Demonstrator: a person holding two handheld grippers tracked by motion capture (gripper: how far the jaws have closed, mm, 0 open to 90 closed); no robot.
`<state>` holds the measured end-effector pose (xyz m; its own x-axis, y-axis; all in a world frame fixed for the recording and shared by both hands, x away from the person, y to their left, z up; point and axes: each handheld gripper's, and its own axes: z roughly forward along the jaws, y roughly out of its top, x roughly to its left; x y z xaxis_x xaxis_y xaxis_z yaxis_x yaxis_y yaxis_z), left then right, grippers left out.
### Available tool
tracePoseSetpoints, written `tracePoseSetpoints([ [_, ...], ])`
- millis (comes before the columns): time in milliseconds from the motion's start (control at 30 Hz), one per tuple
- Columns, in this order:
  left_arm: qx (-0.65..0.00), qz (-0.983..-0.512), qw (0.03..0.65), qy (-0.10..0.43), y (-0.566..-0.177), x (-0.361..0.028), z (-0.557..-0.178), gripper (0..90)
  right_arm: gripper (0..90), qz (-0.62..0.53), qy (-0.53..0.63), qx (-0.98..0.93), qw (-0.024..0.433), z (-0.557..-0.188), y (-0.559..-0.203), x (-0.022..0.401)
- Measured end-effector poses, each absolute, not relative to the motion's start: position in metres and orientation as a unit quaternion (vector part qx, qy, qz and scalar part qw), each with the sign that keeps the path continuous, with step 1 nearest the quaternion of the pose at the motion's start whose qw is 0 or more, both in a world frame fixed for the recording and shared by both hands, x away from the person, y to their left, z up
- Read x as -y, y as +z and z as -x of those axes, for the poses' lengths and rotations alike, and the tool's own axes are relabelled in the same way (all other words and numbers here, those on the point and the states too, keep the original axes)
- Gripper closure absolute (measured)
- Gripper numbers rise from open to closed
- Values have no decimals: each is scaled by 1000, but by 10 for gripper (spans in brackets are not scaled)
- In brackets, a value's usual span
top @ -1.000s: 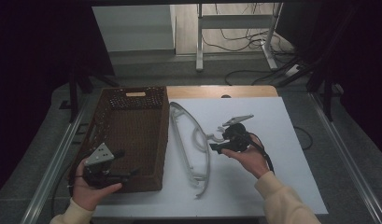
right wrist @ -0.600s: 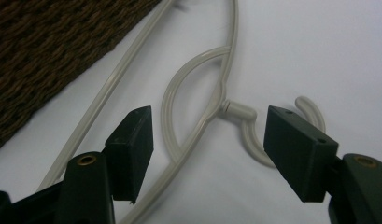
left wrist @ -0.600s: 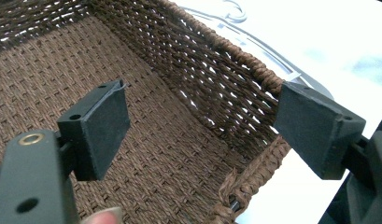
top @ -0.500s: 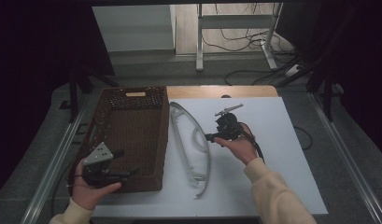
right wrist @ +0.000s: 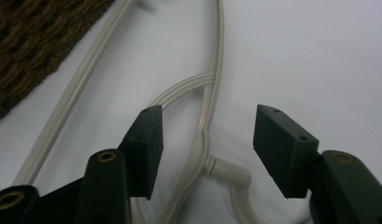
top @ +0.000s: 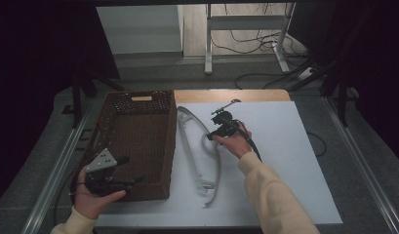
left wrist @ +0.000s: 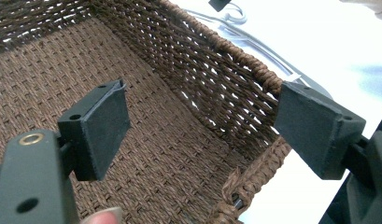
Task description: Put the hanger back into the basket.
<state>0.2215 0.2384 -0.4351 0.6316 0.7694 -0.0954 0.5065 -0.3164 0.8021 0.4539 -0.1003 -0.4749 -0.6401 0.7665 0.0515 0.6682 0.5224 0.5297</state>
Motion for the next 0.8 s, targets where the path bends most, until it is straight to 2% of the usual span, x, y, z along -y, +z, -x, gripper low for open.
tracePoseSetpoints([
  [467, -402, -796, 425, 153, -436, -241, -222, 181, 551, -433, 202, -872, 108, -470, -499, 78],
  [667, -403, -796, 425, 153, -436, -242, -222, 182, 643, -440, 186, -872, 105, -470, -505, 74],
  [767, -402, -796, 425, 153, -437, -241, -223, 182, 752, -446, 188, -869, 102, -471, -505, 74],
  [800, -402, -797, 424, 153, -437, -241, -223, 182, 752, -446, 188, -869, 102, -471, -505, 74],
])
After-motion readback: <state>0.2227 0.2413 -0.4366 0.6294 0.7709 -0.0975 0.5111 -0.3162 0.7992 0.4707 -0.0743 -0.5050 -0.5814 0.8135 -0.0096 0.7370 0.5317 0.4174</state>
